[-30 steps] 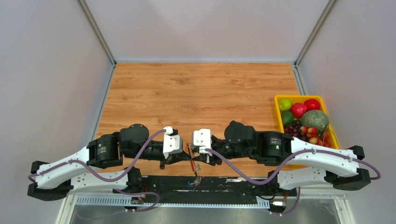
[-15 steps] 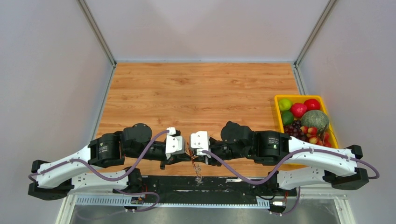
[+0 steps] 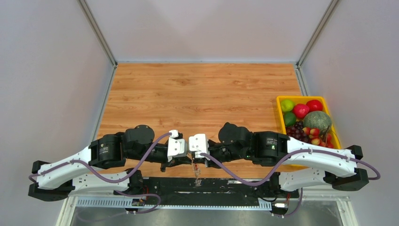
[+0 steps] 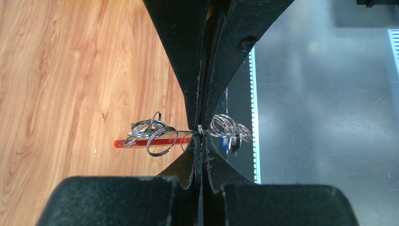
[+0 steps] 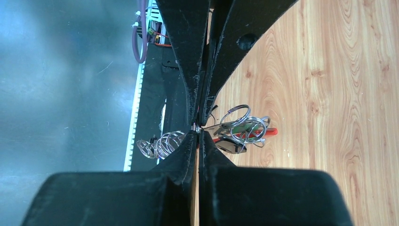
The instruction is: Put the keys on the keyring
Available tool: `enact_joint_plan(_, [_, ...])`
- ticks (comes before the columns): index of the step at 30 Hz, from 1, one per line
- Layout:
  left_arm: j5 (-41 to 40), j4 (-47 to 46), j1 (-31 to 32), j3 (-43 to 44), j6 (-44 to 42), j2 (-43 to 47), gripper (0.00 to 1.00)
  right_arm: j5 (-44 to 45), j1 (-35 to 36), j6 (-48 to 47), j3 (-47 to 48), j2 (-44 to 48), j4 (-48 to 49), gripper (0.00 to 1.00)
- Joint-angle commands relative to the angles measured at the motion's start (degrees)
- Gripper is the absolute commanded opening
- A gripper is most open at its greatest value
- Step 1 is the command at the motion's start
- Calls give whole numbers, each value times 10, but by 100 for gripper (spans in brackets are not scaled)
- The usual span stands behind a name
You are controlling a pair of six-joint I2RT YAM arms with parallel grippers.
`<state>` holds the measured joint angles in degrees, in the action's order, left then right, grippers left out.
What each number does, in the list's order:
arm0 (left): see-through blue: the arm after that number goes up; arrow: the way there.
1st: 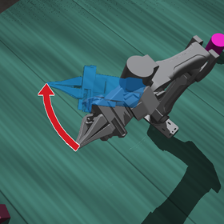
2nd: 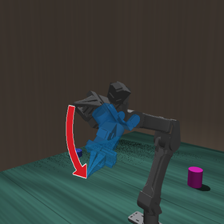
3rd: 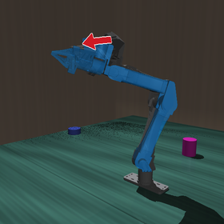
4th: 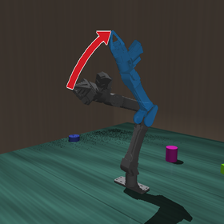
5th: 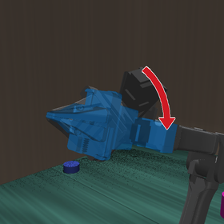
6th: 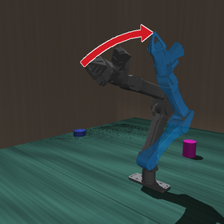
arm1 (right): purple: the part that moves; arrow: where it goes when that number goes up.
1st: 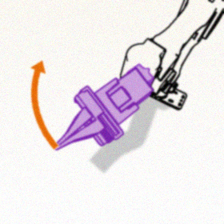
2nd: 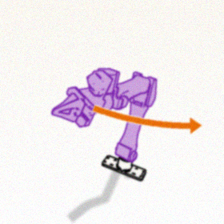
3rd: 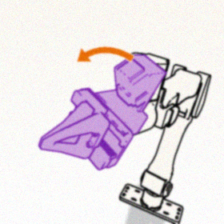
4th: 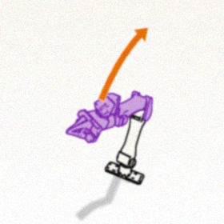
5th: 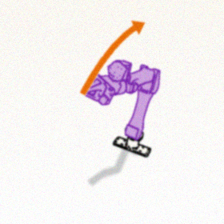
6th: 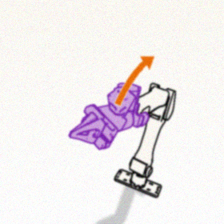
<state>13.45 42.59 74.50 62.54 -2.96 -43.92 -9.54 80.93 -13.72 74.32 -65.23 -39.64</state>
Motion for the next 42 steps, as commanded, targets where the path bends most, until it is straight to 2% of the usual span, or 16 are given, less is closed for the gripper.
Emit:
enact_joint_plan(1, [-13,-42,-1,28,-7,9,0,-28,4,-8,13,2,6,0])
enact_joint_plan(6, [-28,-67,-1,17,-2,24,1,-2,4,4,-15,31,59,0])
enact_joint_plan(11, [-45,-100,-1,0,4,55,18,24,4,20,-46,67,107,0])
enact_joint_plan(15, [-51,-128,-1,-16,4,75,25,31,4,30,-60,82,130,0])
enact_joint_plan(19, [-52,-146,-1,-26,3,81,26,39,4,36,-70,93,154,0])
enact_joint_plan(34, [-37,-177,-1,-53,9,75,25,80,4,53,-97,134,241,0])
enact_joint_plan(35, [-38,-178,-1,-54,9,76,24,80,4,54,-96,134,242,0])
enact_joint_plan(38, [-37,-180,-1,-53,9,75,12,80,4,55,-96,135,245,0])
enact_joint_plan(42, [-40,-180,-1,-53,9,73,7,80,4,56,-96,136,246,0])
